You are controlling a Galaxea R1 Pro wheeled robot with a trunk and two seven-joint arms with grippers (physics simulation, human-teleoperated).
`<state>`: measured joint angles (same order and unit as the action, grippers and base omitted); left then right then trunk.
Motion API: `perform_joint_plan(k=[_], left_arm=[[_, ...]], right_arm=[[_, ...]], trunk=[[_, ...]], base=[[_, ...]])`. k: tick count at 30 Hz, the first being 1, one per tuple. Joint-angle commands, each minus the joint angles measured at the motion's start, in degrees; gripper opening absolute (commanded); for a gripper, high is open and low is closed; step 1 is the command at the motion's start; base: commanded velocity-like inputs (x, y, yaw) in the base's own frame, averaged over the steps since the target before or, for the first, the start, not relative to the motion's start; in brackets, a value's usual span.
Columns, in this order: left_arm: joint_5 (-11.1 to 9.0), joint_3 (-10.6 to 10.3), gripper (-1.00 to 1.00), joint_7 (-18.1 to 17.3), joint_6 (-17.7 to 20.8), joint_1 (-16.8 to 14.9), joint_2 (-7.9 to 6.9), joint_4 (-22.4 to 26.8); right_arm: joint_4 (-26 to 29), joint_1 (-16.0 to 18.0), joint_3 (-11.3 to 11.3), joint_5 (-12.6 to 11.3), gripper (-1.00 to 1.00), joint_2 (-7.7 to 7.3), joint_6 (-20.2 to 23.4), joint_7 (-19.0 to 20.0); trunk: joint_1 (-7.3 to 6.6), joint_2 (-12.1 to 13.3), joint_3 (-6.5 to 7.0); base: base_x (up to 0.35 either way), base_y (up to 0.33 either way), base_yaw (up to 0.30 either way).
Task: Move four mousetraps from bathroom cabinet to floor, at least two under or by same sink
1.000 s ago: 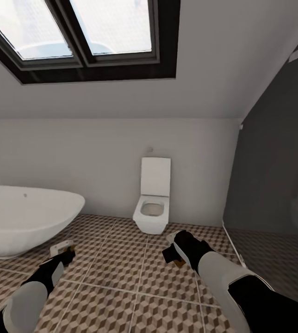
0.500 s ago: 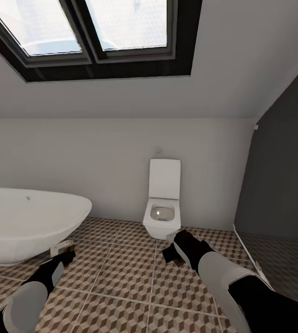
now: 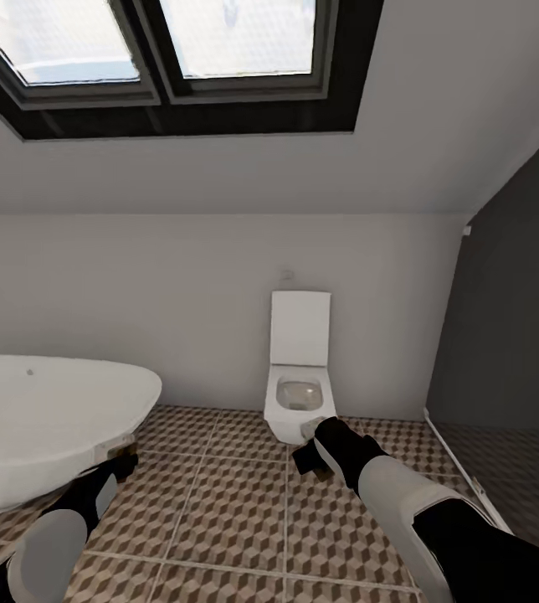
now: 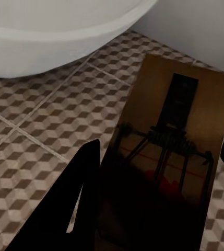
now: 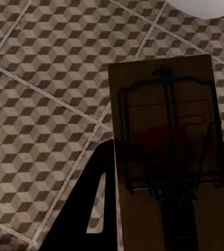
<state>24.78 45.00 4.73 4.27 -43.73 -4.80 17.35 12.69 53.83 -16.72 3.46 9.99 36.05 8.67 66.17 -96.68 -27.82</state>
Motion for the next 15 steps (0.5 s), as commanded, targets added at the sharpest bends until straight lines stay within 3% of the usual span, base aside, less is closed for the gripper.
perform_joint_plan(k=[1,6,12,15], left_arm=[[0.38,-0.01,-1.00,0.10,0.21,-0.04,0.02,0.05],[0.36,-0.77,-1.00,0.10,0.21,-0.04,0.25,-0.03],[0.69,-0.96,-1.00,0.10,0.21,-0.04,1.37,-0.02],[1.97,-1.40,-1.00,0.10,0.21,-0.04,2.19,0.06]], right_arm=[[0.05,0.05,-0.15,0.32,-1.00,0.00,0.26,0.38],[0.05,0.05,-0.12,0.32,-1.00,0.00,0.25,0.41],[0.05,0.04,0.37,0.27,-1.00,0.00,0.25,0.43],[0.05,0.05,1.49,0.29,-1.00,0.00,0.25,0.35]], trunk=[[0.02,-0.03,-0.07],[0.02,-0.03,-0.07],[0.02,-0.03,-0.07],[0.02,-0.03,-0.07]], base=[[0.245,0.264,-0.240],[0.230,0.200,-0.174],[0.116,0.057,-0.037],[0.030,0.014,-0.009]])
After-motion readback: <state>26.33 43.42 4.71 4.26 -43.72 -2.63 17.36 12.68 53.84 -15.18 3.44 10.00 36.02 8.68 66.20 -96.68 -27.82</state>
